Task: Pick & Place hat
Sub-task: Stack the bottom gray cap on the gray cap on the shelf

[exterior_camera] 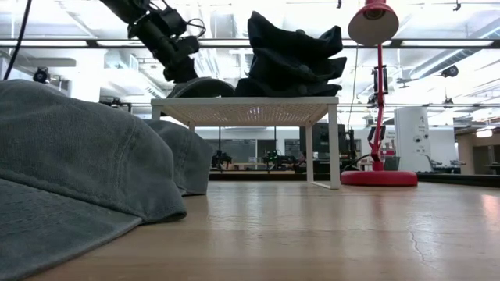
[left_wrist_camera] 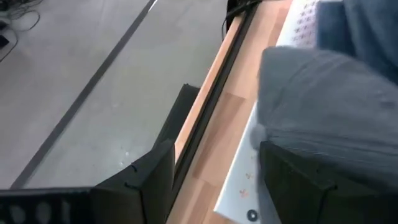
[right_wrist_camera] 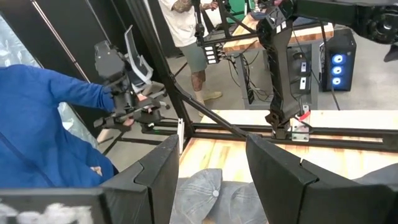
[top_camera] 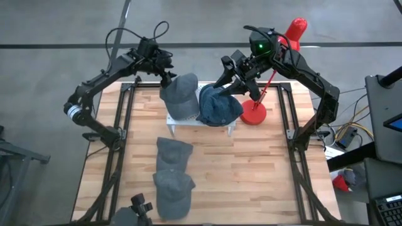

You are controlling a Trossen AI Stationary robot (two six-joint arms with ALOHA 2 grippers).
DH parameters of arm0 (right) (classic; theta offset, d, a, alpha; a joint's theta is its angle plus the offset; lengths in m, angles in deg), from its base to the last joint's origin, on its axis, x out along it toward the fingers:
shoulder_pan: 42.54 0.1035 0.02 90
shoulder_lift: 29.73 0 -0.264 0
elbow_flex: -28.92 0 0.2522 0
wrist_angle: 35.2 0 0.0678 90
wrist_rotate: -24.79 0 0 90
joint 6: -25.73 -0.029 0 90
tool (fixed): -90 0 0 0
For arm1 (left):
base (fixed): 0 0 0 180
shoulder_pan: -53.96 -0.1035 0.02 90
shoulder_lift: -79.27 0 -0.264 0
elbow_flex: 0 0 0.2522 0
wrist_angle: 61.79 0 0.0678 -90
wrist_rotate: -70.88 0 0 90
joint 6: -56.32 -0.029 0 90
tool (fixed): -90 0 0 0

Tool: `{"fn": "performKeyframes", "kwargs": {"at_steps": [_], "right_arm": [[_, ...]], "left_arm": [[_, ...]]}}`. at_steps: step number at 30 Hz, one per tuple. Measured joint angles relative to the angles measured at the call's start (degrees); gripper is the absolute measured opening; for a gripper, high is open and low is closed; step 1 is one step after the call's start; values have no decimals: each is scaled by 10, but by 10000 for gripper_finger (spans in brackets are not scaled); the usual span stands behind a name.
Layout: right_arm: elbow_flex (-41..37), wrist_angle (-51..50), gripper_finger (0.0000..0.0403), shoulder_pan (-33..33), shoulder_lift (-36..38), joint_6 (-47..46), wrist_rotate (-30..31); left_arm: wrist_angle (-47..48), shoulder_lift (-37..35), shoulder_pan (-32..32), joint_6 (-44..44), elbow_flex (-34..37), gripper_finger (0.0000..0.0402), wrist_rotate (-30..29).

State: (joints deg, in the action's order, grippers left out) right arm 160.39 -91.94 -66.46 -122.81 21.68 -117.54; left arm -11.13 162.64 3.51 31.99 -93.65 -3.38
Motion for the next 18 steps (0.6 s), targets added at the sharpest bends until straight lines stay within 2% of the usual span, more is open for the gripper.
{"fn": "performKeyframes", "kwargs": {"at_steps": [3,6,12,18], "right_arm": [[0,0,182,0,0,1,0],[0,0,182,0,0,0,0],[0,0,183,0,0,0,0],[0,0,182,0,0,0,0]], "left_arm": [[0,22,0,-11,-7,230,-28],[7,47,1,-13,-22,230,-28],[40,86,8,-16,-69,230,19],[51,114,29,-27,-95,230,30]]}}
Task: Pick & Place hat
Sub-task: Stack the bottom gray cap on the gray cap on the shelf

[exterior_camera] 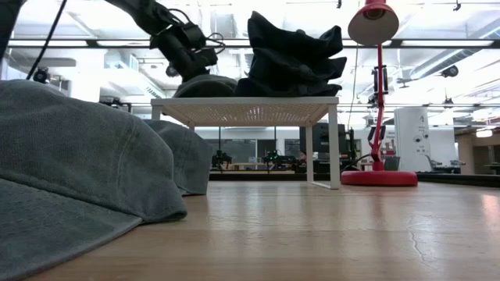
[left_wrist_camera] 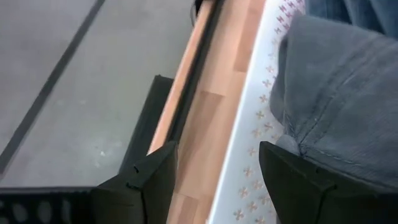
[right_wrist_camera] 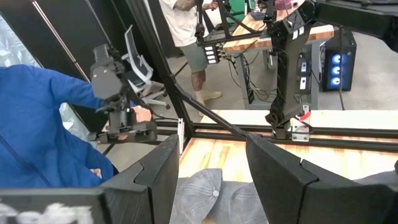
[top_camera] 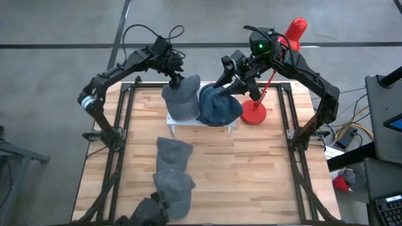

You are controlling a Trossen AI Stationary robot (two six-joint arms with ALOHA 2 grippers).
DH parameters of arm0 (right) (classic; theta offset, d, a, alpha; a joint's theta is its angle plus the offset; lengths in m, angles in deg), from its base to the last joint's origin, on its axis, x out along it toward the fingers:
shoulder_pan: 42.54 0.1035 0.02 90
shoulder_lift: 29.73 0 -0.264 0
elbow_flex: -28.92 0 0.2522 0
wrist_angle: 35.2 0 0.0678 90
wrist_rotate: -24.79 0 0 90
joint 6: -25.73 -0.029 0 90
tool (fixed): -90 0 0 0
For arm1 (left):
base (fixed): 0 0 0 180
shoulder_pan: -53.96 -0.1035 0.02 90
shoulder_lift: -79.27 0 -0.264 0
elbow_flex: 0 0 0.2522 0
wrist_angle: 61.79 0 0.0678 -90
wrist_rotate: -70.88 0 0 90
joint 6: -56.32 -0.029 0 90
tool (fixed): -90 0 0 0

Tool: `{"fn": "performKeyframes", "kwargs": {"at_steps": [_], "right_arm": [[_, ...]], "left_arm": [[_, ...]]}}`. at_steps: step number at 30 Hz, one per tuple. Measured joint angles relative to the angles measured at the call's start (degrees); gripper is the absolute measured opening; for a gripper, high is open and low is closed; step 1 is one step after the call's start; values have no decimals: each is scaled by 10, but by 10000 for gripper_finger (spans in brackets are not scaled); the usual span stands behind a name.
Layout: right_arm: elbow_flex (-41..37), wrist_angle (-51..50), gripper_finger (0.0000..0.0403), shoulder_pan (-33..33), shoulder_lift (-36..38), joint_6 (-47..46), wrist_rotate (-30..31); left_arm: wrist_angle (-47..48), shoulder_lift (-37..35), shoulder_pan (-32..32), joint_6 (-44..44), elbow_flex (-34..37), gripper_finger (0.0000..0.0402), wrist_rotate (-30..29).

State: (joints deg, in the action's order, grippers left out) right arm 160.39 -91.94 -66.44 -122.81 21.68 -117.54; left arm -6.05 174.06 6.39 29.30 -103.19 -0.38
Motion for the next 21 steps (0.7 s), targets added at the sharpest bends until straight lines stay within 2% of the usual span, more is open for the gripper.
{"fn": "performKeyframes", "kwargs": {"at_steps": [21], "right_arm": [[0,0,182,0,0,1,0]], "left_arm": [[-3,8,25,-2,-25,230,17]]}}
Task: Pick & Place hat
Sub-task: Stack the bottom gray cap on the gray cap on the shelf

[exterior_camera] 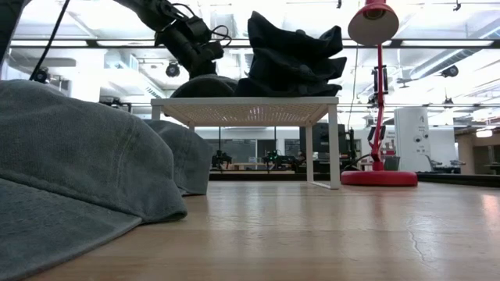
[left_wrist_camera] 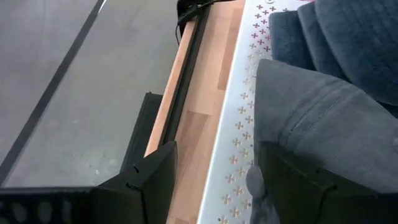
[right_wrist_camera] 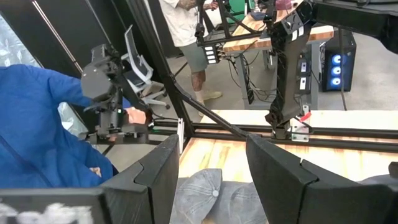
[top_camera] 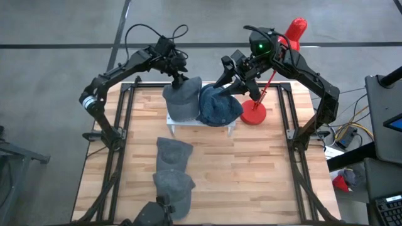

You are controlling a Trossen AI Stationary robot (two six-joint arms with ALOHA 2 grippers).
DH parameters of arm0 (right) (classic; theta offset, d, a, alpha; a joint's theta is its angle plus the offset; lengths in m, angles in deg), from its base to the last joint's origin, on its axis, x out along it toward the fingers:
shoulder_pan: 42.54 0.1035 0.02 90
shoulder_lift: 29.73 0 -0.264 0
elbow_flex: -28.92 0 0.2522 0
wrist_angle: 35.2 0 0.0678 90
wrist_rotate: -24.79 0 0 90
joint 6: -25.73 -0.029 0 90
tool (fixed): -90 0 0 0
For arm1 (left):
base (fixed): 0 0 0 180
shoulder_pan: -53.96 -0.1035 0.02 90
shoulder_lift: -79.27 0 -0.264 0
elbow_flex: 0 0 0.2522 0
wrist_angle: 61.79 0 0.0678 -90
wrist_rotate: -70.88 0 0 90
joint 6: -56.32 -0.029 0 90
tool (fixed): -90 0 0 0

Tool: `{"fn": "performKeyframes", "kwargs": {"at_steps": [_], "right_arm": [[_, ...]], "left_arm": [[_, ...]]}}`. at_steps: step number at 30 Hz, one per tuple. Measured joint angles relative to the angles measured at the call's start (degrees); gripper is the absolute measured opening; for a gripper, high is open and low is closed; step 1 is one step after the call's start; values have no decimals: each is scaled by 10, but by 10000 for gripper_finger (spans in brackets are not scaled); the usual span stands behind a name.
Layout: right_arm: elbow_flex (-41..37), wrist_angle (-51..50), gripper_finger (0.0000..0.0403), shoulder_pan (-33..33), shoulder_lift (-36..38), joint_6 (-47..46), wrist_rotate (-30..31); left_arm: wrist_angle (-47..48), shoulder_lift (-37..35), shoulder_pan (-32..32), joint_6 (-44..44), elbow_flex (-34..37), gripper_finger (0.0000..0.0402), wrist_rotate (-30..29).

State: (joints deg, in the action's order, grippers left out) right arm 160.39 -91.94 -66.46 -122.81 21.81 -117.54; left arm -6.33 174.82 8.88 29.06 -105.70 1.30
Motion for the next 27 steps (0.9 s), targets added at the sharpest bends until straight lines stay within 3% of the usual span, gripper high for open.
{"fn": "performKeyframes", "kwargs": {"at_steps": [10,15,27], "right_arm": [[0,0,182,0,0,-2,0],[0,0,182,0,0,-2,0],[0,0,182,0,0,-2,0]], "left_arm": [[0,0,19,3,-2,230,4],[5,-6,18,4,-2,230,-27],[12,-86,17,39,-2,230,-69]]}}
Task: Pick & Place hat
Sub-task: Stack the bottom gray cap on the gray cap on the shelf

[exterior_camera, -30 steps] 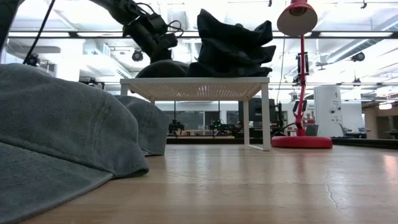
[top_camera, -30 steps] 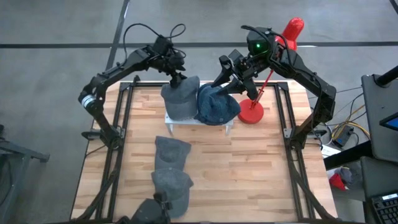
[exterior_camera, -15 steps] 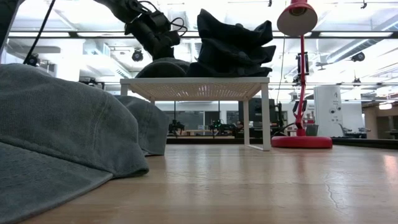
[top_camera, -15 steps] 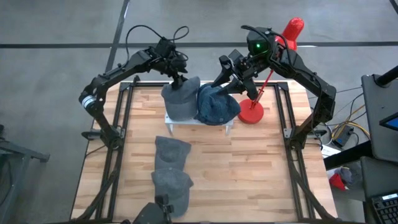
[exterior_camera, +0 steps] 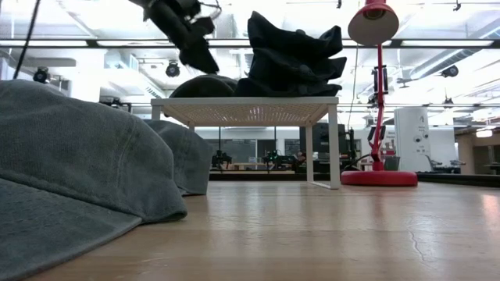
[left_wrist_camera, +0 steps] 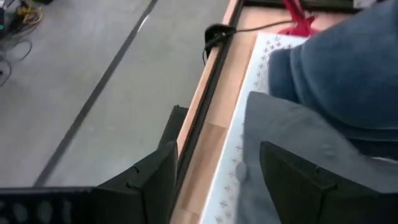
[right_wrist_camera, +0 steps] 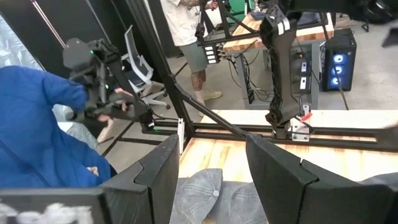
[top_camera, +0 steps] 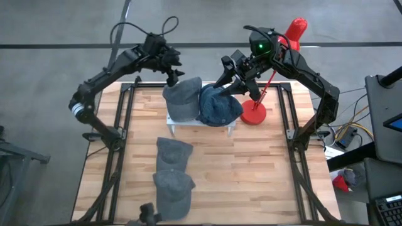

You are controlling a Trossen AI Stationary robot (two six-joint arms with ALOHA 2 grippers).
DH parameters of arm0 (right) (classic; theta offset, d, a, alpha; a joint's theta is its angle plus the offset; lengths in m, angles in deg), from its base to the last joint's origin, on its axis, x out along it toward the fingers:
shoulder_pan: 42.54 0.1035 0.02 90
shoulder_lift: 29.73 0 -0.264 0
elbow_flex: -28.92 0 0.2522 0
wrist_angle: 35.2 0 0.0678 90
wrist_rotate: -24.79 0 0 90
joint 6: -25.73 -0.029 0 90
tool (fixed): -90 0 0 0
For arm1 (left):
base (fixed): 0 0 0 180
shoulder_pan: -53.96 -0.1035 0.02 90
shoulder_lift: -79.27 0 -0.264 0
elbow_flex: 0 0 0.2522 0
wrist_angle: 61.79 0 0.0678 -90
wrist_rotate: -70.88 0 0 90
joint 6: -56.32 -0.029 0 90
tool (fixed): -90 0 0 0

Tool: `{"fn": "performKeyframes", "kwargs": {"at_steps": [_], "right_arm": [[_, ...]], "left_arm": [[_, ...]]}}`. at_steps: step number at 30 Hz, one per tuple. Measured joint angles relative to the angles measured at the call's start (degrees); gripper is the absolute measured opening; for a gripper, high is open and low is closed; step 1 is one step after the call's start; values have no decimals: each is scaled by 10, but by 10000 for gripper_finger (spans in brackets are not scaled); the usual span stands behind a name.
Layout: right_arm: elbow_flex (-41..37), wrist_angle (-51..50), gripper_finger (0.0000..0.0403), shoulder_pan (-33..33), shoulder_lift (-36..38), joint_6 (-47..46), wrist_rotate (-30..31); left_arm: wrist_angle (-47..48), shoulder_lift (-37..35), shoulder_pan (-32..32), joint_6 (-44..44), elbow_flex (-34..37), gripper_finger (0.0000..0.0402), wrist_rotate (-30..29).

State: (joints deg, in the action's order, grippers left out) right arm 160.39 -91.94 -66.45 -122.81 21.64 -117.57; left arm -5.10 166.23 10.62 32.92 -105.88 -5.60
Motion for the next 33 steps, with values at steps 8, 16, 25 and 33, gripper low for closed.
{"fn": "performKeyframes", "kwargs": {"at_steps": [8,16,25,33], "right_arm": [[0,-3,182,0,0,2,0],[0,-57,182,0,0,42,-2],[0,-173,182,0,2,127,-39],[-4,-304,182,0,26,227,-42]], "left_arm": [[147,-96,31,131,1,230,0],[280,-161,133,327,5,230,-42],[323,-209,363,584,77,230,-227],[234,-236,610,822,207,230,-417]]}}
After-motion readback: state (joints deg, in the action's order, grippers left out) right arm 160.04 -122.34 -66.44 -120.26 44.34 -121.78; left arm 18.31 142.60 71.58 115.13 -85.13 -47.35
